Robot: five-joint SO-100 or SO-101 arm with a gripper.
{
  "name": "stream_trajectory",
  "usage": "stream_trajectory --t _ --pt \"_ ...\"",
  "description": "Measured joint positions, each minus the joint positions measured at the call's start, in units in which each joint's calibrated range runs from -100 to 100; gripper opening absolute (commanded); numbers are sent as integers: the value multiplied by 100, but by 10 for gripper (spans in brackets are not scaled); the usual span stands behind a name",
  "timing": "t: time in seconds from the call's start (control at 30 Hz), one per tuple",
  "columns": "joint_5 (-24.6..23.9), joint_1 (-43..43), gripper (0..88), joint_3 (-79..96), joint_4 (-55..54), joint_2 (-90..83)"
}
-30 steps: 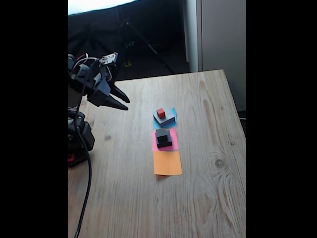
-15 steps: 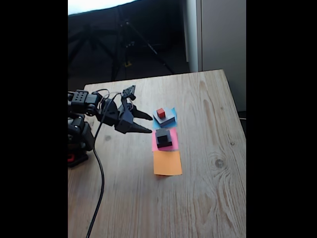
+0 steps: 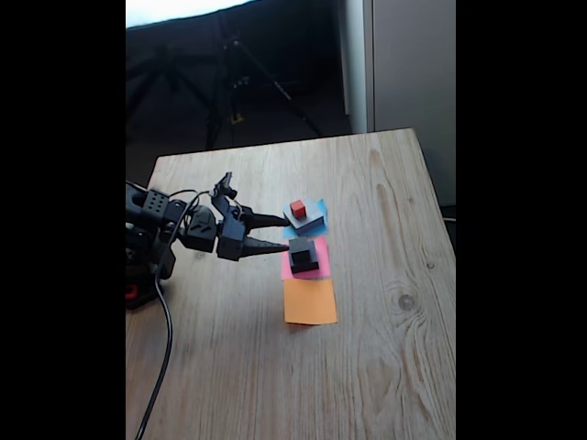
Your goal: Tower of hanoi
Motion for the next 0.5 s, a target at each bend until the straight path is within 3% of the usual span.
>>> stream_trajectory --t 0.17,0.5 --pt "260 -207 277 174 -849 590" --pt "260 -279 302 174 -1809 1590"
